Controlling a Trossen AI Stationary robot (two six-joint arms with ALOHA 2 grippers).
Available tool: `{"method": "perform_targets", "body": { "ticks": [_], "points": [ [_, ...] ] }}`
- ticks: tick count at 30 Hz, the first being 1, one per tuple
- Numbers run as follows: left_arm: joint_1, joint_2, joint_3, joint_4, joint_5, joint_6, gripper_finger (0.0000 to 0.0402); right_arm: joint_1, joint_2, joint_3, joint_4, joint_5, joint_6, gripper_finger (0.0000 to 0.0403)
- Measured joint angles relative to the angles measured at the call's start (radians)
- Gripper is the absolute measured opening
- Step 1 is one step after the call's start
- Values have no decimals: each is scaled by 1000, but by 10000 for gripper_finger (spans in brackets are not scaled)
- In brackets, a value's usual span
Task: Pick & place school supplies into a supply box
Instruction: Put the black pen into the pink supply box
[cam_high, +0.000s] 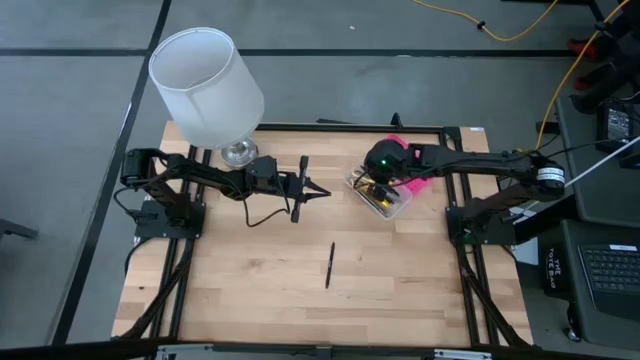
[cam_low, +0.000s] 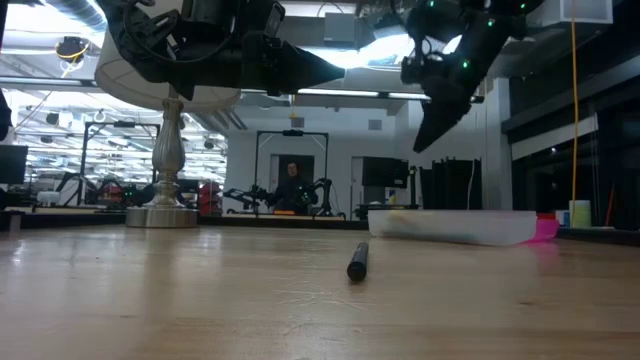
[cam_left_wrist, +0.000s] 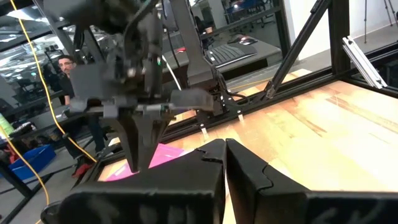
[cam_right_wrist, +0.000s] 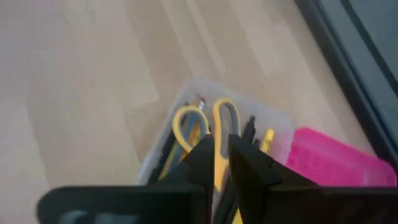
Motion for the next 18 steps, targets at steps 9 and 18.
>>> {"method": "perform_targets", "body": {
  "ticks": [9,18],
  "points": [
    [0,0,0,-1,0,0,4,103,-47,6,70,4,13,7],
    [-38,0,0,-70,-48,-46,4,266,-55,-130,318,101,-5,6]
  ]
}}
